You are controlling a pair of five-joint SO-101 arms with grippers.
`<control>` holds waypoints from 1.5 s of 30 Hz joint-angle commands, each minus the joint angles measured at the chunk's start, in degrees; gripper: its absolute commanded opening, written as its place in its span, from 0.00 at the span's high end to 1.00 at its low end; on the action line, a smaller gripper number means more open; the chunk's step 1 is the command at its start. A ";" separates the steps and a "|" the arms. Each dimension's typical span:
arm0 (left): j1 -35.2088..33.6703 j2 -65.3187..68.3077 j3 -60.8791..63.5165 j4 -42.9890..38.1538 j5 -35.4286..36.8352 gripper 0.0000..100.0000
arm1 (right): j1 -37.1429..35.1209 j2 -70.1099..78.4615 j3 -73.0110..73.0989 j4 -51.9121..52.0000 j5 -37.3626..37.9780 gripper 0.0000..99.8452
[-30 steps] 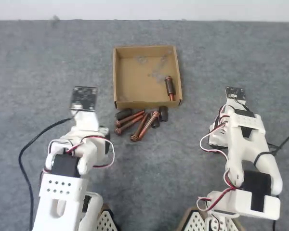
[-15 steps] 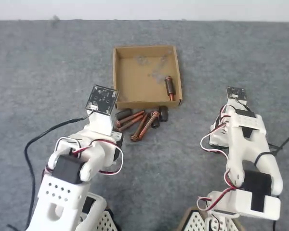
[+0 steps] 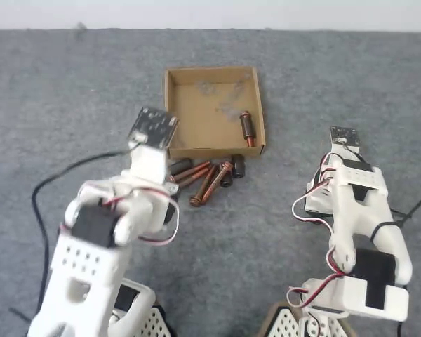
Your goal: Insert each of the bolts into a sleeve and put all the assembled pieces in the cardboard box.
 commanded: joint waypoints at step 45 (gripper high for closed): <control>9.85 58.02 -14.90 -35.34 -14.42 0.89 | 0.75 -0.22 -2.81 0.13 2.64 0.99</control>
